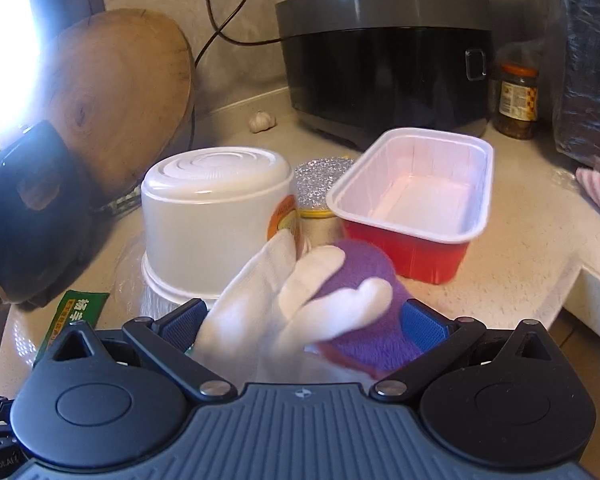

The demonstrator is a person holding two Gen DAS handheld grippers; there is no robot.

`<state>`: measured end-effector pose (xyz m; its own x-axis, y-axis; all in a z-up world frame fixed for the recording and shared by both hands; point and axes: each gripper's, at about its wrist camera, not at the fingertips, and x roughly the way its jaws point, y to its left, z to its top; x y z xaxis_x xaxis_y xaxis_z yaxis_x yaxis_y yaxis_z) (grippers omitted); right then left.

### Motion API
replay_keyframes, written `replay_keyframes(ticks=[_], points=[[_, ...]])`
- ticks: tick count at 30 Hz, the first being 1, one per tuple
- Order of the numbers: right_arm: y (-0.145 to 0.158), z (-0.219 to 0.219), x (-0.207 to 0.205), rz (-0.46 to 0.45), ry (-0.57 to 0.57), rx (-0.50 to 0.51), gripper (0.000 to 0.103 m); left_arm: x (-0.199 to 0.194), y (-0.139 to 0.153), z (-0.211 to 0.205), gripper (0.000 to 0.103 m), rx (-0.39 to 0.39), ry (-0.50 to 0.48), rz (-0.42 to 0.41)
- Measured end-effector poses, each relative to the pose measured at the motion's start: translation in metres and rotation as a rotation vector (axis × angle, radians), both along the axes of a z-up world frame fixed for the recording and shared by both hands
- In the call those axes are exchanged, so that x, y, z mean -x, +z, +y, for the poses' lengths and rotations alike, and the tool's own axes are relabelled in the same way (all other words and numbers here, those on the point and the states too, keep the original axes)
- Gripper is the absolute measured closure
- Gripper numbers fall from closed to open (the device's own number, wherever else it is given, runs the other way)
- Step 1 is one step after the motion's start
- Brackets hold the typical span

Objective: Collect trash
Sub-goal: 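Close left tool on the green wrapper while right tool grasps the white glove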

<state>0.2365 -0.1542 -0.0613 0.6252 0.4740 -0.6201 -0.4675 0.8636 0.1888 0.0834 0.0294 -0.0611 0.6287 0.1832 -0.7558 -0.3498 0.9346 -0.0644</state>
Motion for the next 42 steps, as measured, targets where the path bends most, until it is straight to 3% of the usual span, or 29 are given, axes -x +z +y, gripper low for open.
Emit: replay_keyframes(ticks=[13,16,17,20,25,28,31,35,39,42], points=[[-0.002,0.013,-0.006,0.010,0.034,0.066,0.000,0.008,0.000,0.002,0.075,0.031,0.025,-0.028],[-0.002,0.019,-0.004,-0.001,0.066,0.130,0.000,0.017,0.006,0.012,0.077,0.111,0.023,-0.060],[-0.001,0.019,-0.004,0.001,0.079,0.136,0.000,0.023,0.010,0.015,0.076,0.112,0.038,-0.089],[0.003,0.012,-0.005,0.018,0.084,0.105,0.000,0.035,0.022,0.022,0.076,0.000,0.106,-0.125],[0.015,0.000,0.009,-0.004,0.033,0.045,0.000,0.030,0.015,0.039,0.076,0.045,0.167,-0.078],[0.022,-0.003,0.022,-0.070,0.044,0.056,0.000,0.022,0.009,0.035,0.076,0.039,0.151,-0.048],[0.025,-0.005,0.032,-0.102,0.045,0.058,0.000,0.012,0.001,0.028,0.070,0.023,0.112,-0.011],[0.023,-0.009,0.037,-0.075,0.053,0.049,0.000,0.006,-0.005,0.025,0.061,0.015,0.097,-0.016],[0.023,-0.013,0.040,-0.035,0.037,0.042,0.000,0.001,-0.008,0.024,0.060,0.002,0.078,-0.031],[0.022,-0.016,0.039,-0.068,0.052,0.043,0.000,0.000,-0.007,0.023,0.061,0.007,0.075,-0.031]])
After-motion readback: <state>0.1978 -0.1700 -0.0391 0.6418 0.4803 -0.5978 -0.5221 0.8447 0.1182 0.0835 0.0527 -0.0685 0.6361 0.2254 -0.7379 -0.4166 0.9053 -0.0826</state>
